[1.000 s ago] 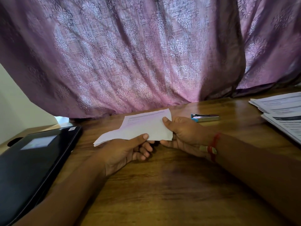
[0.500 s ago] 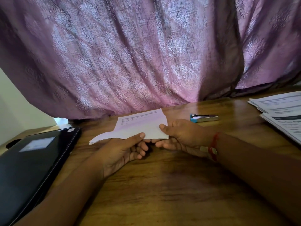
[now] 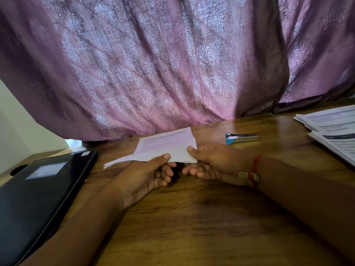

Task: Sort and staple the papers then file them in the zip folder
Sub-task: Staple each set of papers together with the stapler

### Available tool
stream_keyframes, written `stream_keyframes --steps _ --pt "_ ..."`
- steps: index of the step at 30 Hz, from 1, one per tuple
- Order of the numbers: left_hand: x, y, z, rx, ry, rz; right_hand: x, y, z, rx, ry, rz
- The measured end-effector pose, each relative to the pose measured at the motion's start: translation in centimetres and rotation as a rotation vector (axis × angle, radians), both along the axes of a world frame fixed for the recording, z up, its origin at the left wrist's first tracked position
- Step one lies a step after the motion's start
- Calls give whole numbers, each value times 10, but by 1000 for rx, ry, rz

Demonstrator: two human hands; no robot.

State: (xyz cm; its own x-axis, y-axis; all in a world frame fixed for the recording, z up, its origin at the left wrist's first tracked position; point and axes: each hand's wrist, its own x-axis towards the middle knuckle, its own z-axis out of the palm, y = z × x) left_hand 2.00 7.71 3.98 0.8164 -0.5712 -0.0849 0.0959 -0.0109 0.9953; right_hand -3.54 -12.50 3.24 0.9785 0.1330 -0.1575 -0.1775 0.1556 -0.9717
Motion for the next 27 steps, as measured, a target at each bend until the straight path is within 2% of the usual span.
stream_keyframes --steps 5,12,18,27 --pt "-1 0 0 -6 15 -7 1 -2 -2 -91 -34 12" --pt "-5 -4 1 -7 18 -31 2 2 -7 -82 -135 -12" --pt "-12 -10 0 41 -17 -80 -1 6 -7 -203 -242 -25" --pt "-9 -6 1 49 -31 -26 -1 3 -1 -140 -90 27"
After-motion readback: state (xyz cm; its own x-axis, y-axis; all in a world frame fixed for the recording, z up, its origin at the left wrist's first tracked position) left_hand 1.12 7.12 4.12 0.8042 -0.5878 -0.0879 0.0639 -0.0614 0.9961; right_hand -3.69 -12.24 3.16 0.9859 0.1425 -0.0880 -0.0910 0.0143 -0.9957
